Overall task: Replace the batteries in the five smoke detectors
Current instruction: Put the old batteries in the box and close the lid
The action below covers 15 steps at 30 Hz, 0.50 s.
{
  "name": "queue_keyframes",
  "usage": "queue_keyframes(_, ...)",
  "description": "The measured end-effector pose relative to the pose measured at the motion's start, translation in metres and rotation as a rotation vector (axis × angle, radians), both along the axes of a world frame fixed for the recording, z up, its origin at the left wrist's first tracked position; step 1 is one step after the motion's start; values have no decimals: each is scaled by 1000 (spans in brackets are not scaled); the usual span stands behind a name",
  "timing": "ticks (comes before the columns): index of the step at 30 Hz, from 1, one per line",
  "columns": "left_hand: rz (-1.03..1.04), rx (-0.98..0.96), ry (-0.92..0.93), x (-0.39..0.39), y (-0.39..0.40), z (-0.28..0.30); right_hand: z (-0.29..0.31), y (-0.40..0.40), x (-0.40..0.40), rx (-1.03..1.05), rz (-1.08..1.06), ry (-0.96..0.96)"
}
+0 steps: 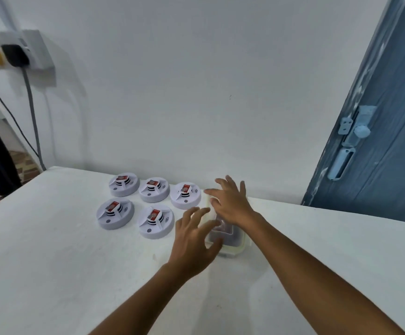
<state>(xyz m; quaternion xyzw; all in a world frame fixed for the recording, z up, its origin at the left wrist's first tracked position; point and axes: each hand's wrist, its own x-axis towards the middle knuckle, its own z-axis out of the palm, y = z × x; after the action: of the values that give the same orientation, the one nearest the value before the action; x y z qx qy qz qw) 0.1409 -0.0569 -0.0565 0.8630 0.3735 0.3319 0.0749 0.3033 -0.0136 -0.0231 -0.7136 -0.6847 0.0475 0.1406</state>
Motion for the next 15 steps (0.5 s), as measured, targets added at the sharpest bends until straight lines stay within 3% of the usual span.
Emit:
queue_keyframes(4, 66, -19, 105, -7, -10, -7, -5, 2, 1, -130, 2, -59)
queue_keyframes(15, 97, -81, 325, -19, 22, 5, -1, -37, 25, -132, -227, -130)
